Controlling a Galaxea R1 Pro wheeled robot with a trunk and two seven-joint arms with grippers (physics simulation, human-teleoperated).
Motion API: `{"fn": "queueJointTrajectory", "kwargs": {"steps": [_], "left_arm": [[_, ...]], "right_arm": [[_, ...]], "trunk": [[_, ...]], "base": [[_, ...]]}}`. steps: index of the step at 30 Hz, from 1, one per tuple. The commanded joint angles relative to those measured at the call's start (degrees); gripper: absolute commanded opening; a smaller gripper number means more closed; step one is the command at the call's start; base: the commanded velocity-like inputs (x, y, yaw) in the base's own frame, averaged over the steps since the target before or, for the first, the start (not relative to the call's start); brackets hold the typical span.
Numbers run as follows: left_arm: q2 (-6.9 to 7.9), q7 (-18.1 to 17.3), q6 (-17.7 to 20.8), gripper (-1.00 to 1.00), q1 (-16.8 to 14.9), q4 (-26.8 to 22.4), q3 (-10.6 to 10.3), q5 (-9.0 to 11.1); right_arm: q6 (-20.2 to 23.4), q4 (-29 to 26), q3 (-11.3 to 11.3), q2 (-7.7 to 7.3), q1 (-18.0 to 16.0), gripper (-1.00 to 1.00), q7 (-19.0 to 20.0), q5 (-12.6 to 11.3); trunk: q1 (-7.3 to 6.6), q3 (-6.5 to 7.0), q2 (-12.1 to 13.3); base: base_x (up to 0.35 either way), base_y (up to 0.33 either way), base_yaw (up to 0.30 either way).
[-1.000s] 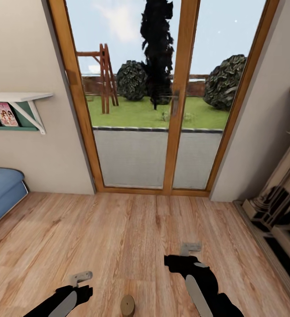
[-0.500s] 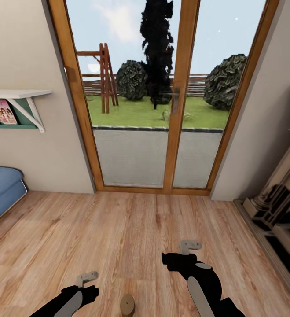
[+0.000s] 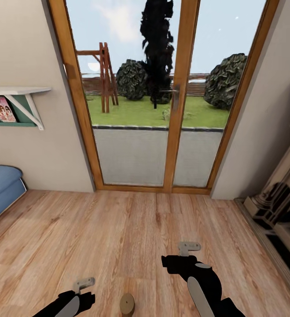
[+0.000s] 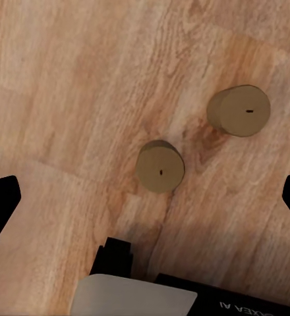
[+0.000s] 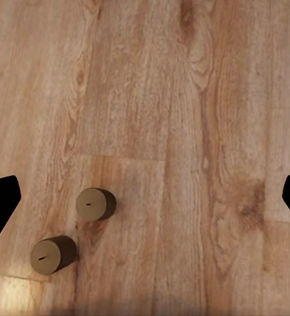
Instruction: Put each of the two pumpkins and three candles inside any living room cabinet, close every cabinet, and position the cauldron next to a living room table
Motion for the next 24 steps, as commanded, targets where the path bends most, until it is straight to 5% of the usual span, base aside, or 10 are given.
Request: {"fn": "queueJointTrajectory", "kwargs": {"steps": [1,24], "left_arm": [[0.08,0.3,0.0,1.00,-0.1,-0.1,-0.4,0.5],[-0.05,-0.3,-0.6,1.00,-0.1,0.1,-0.4,0.5]], "right_arm": [[0.1,-0.1,0.1,0.01,0.0,1.00,-0.6,-0.6],[0.1,-0.1,0.1,0.17,0.0,1.00,-0.6,-0.6]], "trunk": [[0.23,-0.24,-0.5],[5.28,-4.37,-9.7]], "base": [[0.000,0.000,0.000],[0.000,0.000,0.000]]}}
